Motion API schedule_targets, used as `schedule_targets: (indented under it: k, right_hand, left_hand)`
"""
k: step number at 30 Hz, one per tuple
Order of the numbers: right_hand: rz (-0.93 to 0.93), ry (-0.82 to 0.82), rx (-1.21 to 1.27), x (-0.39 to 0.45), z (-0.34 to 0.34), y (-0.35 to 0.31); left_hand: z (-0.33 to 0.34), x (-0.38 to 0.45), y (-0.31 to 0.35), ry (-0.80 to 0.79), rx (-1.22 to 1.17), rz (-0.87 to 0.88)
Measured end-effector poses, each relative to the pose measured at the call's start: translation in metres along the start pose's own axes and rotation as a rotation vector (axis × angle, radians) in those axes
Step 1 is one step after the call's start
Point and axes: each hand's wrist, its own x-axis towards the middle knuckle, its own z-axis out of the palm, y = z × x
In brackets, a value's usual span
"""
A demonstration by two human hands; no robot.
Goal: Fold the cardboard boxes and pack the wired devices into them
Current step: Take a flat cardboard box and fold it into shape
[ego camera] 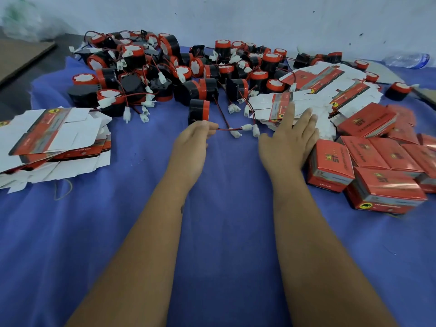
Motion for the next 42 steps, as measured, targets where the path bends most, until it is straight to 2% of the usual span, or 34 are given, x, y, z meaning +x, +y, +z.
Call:
schedule_targets:
  k: [2, 3, 6, 10, 12, 16, 18, 20, 22, 25, 27, 29, 31, 32, 33, 36, 38, 39, 42]
  right_hand:
    - [-0.001, -0.059, -0.108, 0.002, 0.001, 0.002]
    - [-0.036, -0.031, -0.123, 0.002, 0.001, 0.001]
    - [-0.184, 0.113, 0.031, -0.002, -0.002, -0.006]
    - [-0.275, 0.165, 0.150, -0.011, -0.002, -0.012]
    - [-0.260, 0.081, 0.087, -0.012, -0.001, -0.012]
    - [-0.133, -0.235, -0.067, -0.008, 0.002, -0.008]
    - [-0.169, -0.243, -0.114, -0.008, 0.002, -0.007]
    - [-0.262, -0.142, -0.107, -0.010, 0.003, -0.008]
    - [-0.314, -0.118, 0.104, -0.014, 0.003, -0.012]
    - [-0.277, -0.249, 0.471, -0.021, 0.000, -0.022]
    - [-0.325, -0.221, 0.507, -0.023, 0.000, -0.026]
    - [-0.358, -0.095, 0.512, -0.024, -0.001, -0.027]
    - [-0.355, 0.077, 0.443, -0.022, -0.001, -0.024]
    - [-0.339, 0.104, 0.381, -0.020, -0.001, -0.022]
    - [-0.321, 0.059, 0.312, -0.018, -0.001, -0.019]
    - [-0.309, -0.217, 0.063, -0.013, 0.004, -0.011]
    - [-0.335, -0.299, -0.022, -0.012, 0.008, -0.011]
    - [-0.338, -0.296, 0.046, -0.013, 0.008, -0.014]
    - [-0.276, -0.210, 0.539, -0.021, 0.004, -0.024]
  left_hand:
    - [0.001, 0.000, -0.002, -0.007, 0.036, 0.015]
    - [0.001, 0.000, -0.002, 0.005, 0.039, 0.034]
    - [0.003, -0.001, 0.001, 0.081, 0.041, 0.093]
    - [0.004, -0.002, 0.001, 0.118, 0.047, 0.090]
    - [0.004, -0.003, 0.002, 0.117, 0.065, 0.105]
    - [0.006, -0.007, 0.001, 0.030, 0.104, 0.171]
    - [0.007, -0.008, 0.001, -0.057, 0.148, 0.164]
    - [0.009, -0.008, -0.002, -0.141, 0.230, 0.161]
    - [0.010, -0.006, -0.005, -0.191, 0.296, 0.156]
    - [0.011, -0.007, -0.001, -0.202, 0.179, 0.232]
    - [0.010, -0.007, -0.001, -0.236, 0.158, 0.260]
    - [0.009, -0.006, -0.004, -0.261, 0.306, 0.235]
    - [0.010, -0.003, -0.008, -0.220, 0.542, 0.229]
    - [0.011, -0.002, -0.009, -0.184, 0.646, 0.216]
    - [0.010, -0.001, -0.009, -0.145, 0.749, 0.187]
    - [0.002, 0.002, -0.010, -0.034, 1.038, 0.040]
    - [-0.004, 0.003, -0.008, 0.071, 1.084, -0.056]
    - [-0.006, 0.003, -0.006, 0.139, 1.063, -0.079]
    - [-0.011, 0.001, -0.002, 0.321, 0.915, 0.000]
